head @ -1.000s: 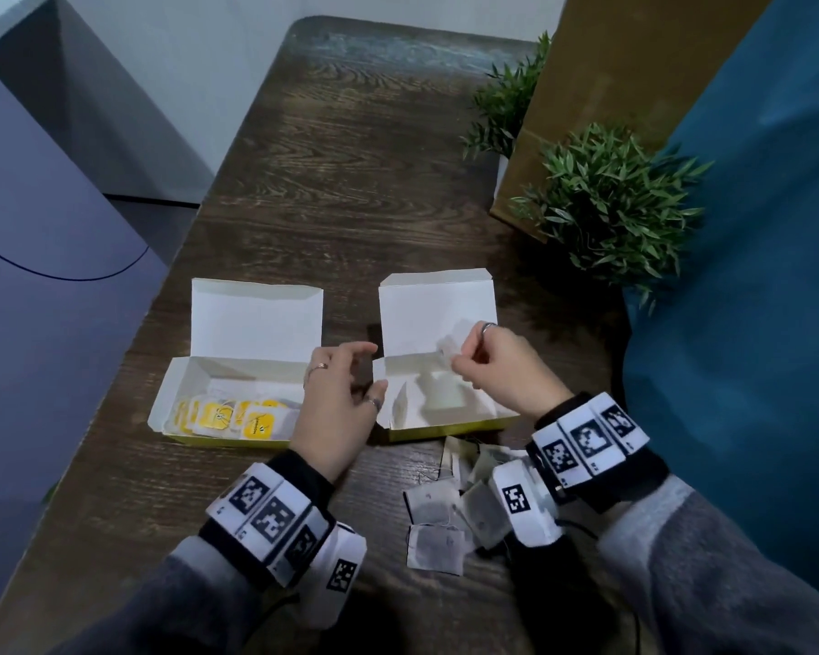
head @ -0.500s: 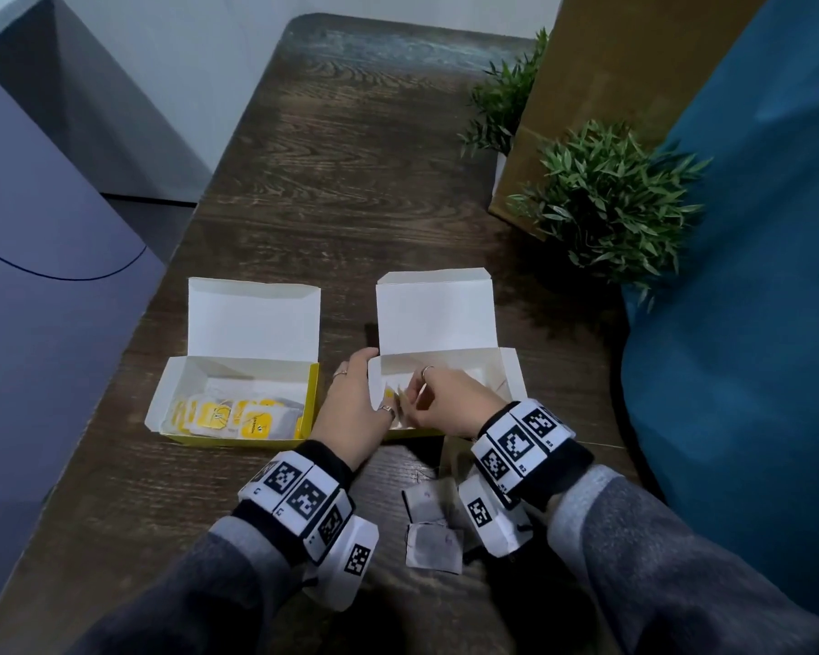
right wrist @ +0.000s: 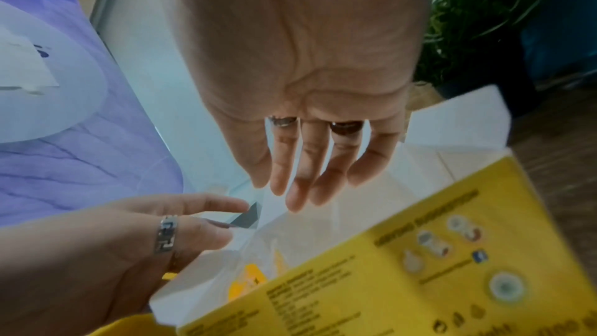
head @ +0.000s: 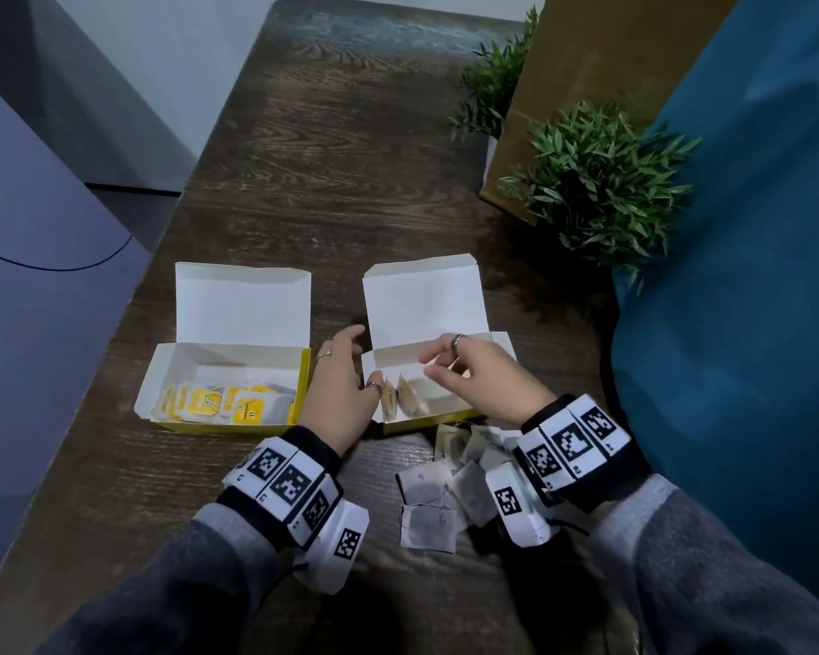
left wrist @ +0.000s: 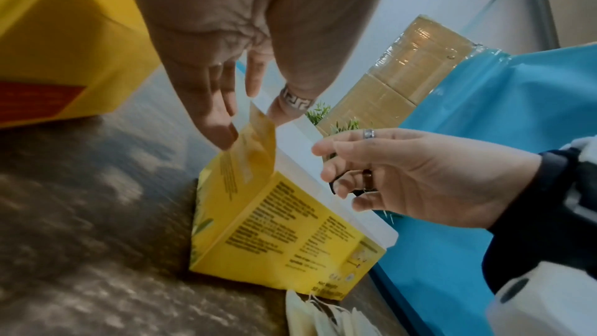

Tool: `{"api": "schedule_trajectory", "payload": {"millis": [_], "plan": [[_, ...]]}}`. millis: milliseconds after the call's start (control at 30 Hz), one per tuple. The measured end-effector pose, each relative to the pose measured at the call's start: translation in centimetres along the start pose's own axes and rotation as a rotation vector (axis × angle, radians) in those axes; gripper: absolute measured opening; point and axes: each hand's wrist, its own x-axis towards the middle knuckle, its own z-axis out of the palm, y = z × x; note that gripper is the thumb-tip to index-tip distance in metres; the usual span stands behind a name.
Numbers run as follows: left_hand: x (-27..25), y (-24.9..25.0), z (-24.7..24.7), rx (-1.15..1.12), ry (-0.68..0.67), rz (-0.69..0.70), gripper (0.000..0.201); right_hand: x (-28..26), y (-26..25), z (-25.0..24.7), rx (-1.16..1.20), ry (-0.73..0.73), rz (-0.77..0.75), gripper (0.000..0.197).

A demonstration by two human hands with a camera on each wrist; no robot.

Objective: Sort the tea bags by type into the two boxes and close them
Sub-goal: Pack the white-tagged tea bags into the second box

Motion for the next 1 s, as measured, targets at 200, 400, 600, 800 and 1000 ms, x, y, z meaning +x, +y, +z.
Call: {"api": "schedule_trajectory", "payload": {"millis": [200,400,600,800,1000], "plan": [[-3.4,0.7,-1.8,0.065,0.019,0.482,0.014,-2.1,1.3,-1.2,0.019,0.049,0.014,0.010],[-6.1,-0.8,-0.1,0.463,-0.425,0.540,0.031,-5.0,3.4,-0.5,0.079,-0.170,0.114,0.006],[-6.9,-1.4,2.8,0.648,-0.488,0.316,0.046,-6.7,6.2,2.6,-0.115,-0.136,0.098,0.027],[-6.4,-1.2,3.2,0.434,-0.476,0.176,0.023,-7.4,6.9,4.5,-0.337,-0.104,0.057,0.046],[-6.7,-0.8,0.0,0.052,-0.396,0.153,0.006,-8.7,6.1,2.5,0.007,-0.023,0.053,0.031]]}}
